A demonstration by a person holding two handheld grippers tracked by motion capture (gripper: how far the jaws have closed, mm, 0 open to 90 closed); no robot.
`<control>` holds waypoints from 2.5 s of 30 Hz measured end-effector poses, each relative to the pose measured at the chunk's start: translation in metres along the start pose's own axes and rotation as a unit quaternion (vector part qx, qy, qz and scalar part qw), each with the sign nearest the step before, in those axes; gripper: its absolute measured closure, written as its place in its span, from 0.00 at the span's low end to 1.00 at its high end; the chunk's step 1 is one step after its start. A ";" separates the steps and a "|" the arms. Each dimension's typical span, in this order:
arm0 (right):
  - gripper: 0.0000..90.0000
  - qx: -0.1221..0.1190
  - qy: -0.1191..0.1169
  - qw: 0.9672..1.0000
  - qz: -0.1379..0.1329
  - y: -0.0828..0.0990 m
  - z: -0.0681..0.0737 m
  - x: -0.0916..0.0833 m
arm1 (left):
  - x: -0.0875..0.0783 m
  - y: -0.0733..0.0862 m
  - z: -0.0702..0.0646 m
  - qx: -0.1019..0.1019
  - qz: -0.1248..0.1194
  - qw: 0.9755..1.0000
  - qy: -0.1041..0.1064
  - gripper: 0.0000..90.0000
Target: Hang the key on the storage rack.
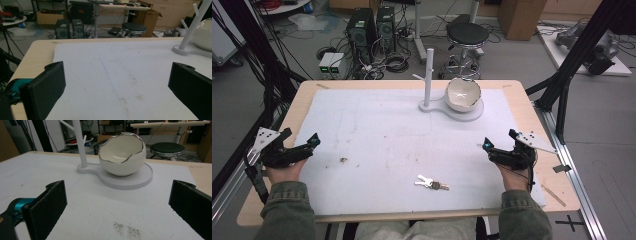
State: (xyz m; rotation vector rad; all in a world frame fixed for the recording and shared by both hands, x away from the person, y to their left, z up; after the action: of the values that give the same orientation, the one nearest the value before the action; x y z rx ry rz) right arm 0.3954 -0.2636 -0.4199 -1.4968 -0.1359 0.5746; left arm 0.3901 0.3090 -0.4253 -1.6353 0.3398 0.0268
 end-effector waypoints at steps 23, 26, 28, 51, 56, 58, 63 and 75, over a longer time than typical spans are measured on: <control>0.01 0.000 -0.005 1.000 0.009 0.003 0.002 0.002 | 0.005 0.005 -0.006 0.006 0.015 1.000 0.012 0.02; 0.01 0.000 -0.013 1.000 0.014 0.004 0.005 0.003 | 0.005 0.004 -0.004 0.006 0.014 1.000 0.008 0.02; 0.01 -0.004 -0.016 1.000 0.015 0.004 0.008 0.003 | 0.005 0.005 -0.004 0.003 0.014 1.000 0.009 0.02; 0.01 -0.028 -0.057 0.997 0.033 0.008 0.036 0.008 | 0.007 0.007 -0.006 0.007 0.021 1.000 0.015 0.02; 0.01 -0.032 -0.061 0.997 0.036 0.009 0.039 0.009 | 0.007 0.008 -0.008 0.008 0.023 1.000 0.017 0.02; 0.01 -0.035 -0.064 0.997 0.037 0.009 0.041 0.009 | 0.007 0.008 -0.008 0.008 0.023 1.000 0.018 0.02; 0.01 -0.042 -0.069 0.996 0.041 0.010 0.045 0.011 | 0.008 0.008 -0.008 0.010 0.025 0.999 0.019 0.02; 0.01 -0.056 -0.089 0.993 0.059 0.016 0.059 0.014 | 0.009 0.010 -0.010 0.013 0.032 0.999 0.025 0.02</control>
State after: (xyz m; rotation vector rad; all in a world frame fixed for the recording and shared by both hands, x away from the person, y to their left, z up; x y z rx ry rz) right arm 0.3780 -0.2048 -0.4333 -1.5680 -0.2222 0.8064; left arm 0.3947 0.2964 -0.4364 -1.6018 0.4295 0.0303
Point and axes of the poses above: each handheld gripper's, and its own axes: x roughly forward along the jaws, y roughly out of its underside, z roughly to its left, the point moved 10 cm from there along x, roughly forward along the jaws, and after that the axes turned 3 degrees about -y, right-handed, at the moved point
